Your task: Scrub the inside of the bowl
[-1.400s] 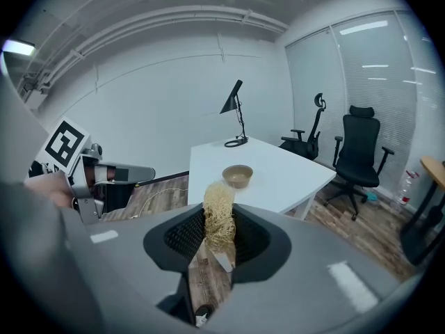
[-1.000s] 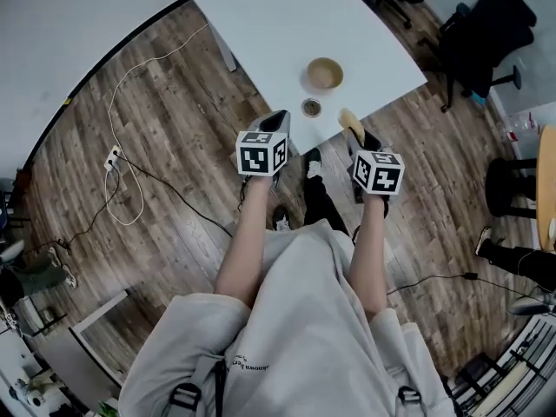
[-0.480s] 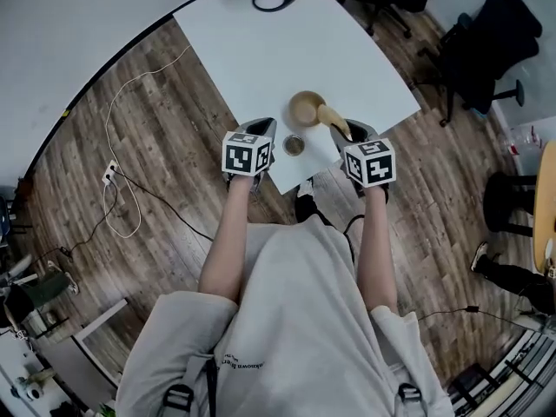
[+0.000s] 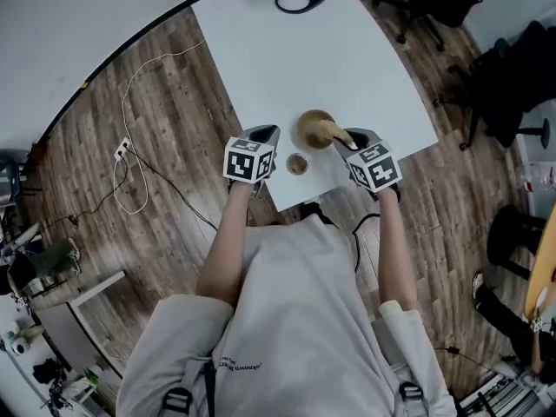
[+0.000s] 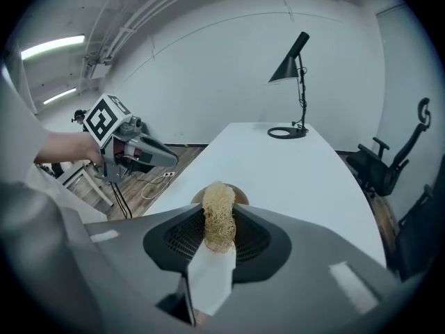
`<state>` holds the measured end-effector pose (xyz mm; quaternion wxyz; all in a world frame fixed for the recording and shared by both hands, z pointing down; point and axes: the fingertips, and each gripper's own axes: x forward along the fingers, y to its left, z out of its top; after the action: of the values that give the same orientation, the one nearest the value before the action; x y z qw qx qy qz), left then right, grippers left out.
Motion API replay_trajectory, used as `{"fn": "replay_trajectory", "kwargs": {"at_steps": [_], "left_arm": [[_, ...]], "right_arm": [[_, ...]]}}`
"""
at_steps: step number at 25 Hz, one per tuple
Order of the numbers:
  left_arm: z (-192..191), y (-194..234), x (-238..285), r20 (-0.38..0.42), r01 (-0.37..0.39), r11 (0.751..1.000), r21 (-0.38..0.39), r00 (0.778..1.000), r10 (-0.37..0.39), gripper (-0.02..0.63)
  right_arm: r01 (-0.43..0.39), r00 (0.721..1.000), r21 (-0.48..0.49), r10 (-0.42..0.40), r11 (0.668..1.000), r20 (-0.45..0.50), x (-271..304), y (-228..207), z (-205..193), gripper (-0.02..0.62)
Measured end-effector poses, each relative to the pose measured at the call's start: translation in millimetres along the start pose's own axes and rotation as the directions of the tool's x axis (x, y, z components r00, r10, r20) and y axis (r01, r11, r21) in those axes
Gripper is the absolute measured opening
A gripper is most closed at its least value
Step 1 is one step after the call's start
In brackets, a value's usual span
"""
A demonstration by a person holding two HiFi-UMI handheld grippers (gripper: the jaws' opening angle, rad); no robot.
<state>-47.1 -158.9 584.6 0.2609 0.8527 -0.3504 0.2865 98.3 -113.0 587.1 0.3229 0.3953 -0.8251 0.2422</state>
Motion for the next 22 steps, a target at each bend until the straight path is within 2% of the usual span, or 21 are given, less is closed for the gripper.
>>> {"fn": "replay_trajectory", "kwargs": {"at_steps": [5,9,15,18,22], "left_arm": [[5.3,7.1,6.6,0.003,-0.034,0.998,-0.06,0.999,0.034,0.0],[5.3,5.1,14.6,0.011,-0.044,0.996,-0.074,0.999,0.045,0.002],[5.1,0.9,33.3,-0.002,-0.043,0.993,-0.113,0.999,0.043,0.002],[5.2,-1.2,41.0,-0.004,-0.019,0.992,-0.127,1.0,0.019,0.002],[4.3,1.5,47.1,-0.008,-0.003,0.99,-0.141,1.0,0.002,0.002]], "right_arm": [[-0.071,0.996,-0.146,0.062,0.987,-0.062,26.8,-3.7,18.7,0.127],[-0.136,0.986,-0.225,0.111,0.965,-0.122,45.3,-1.3,20.0,0.127],[-0.233,0.958,-0.298,0.166,0.925,-0.233,45.8,-1.8,6.6,0.126],[-0.251,0.949,-0.357,0.157,0.9,-0.272,46.8,-1.0,4.7,0.126],[-0.275,0.942,-0.358,0.174,0.892,-0.288,55.1,-1.4,3.6,0.126]]}}
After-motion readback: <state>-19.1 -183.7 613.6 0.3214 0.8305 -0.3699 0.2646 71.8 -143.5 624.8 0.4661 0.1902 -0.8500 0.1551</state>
